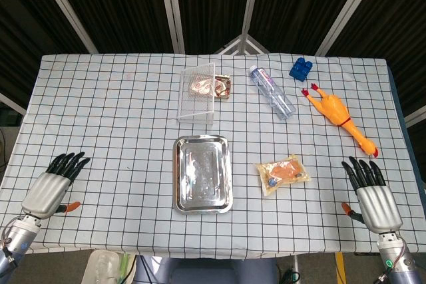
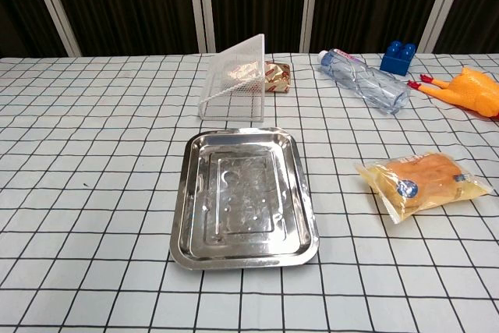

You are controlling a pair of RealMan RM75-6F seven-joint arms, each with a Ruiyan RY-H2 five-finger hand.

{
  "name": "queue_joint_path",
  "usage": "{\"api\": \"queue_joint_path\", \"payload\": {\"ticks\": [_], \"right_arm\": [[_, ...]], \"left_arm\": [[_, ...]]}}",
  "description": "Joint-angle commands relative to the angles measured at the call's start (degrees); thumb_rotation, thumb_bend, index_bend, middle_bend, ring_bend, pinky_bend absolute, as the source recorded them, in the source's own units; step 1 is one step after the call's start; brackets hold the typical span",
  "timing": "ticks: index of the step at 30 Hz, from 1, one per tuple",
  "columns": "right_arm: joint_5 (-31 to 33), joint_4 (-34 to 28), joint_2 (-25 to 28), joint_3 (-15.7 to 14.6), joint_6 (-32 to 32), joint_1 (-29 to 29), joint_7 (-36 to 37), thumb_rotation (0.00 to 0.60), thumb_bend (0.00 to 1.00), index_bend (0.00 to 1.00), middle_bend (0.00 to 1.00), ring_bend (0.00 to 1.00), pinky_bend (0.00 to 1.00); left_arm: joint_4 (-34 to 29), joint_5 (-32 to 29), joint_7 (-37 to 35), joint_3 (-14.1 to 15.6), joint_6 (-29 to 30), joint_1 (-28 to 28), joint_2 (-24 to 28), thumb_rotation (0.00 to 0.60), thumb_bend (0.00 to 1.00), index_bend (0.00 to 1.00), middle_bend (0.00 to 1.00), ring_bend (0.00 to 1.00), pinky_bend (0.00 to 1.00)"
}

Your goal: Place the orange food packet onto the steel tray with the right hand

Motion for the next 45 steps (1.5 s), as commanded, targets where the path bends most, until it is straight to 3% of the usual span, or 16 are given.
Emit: {"api": "queue_joint_path", "payload": {"ticks": [1,8,13,24,38,41,43,45], "right_arm": [[-0.4,-0.11,-0.03,-0.36,0.04,-0.09,-0.4,0.6,0.28,0.0,0.0,0.0,0.0],[-4.06,0.16,-0.93,-1.82,0.47,0.27,-1.33,0.6,0.28,0.0,0.0,0.0,0.0],[-5.64,-0.09,-2.87,-2.33,-4.17,3.18,-3.56,0.6,0.28,0.0,0.0,0.0,0.0],[5.59,2.22,-11.24,2.73,-21.82,12.77,-15.76,0.6,0.28,0.0,0.0,0.0,0.0],[13.87,3.95,-14.75,5.4,-27.54,18.2,-22.54,0.6,0.28,0.01,0.01,0.0,0.0],[15.15,3.5,-14.98,5.6,-28.0,19.03,-23.86,0.6,0.28,0.15,0.07,0.01,0.04],[16.19,3.45,-15.33,5.72,-28.43,19.7,-24.86,0.6,0.28,0.33,0.21,0.12,0.19],[16.9,3.62,-15.85,5.73,-28.51,20.25,-25.73,0.6,0.29,0.46,0.32,0.22,0.32]], "left_arm": [[-0.2,0.12,0.07,0.03,0.41,0.2,0.08,0.6,0.06,0.0,0.0,0.02,0.03],[-0.04,1.27,-0.11,0.07,1.7,0.44,-0.52,0.6,0.06,0.0,0.0,0.02,0.03],[0.77,0.86,-0.67,-0.25,1.5,0.29,-1.11,0.6,0.06,0.0,0.0,0.02,0.03],[2.2,-1.9,-1.46,-1.59,-0.43,-0.59,-1.7,0.6,0.06,0.0,0.0,0.02,0.03],[2.28,-3.59,-2.53,-2.37,-0.69,-0.67,-1.06,0.6,0.06,0.0,0.0,0.02,0.03],[2.3,-3.8,-2.91,-2.44,-0.81,-0.71,-0.86,0.6,0.07,0.0,0.0,0.02,0.03],[2.29,-3.88,-3.18,-2.44,-0.97,-0.77,-0.71,0.6,0.06,0.0,0.0,0.02,0.03],[2.26,-3.85,-3.43,-2.41,-0.94,-0.75,-0.58,0.6,0.06,0.0,0.0,0.02,0.03]]}}
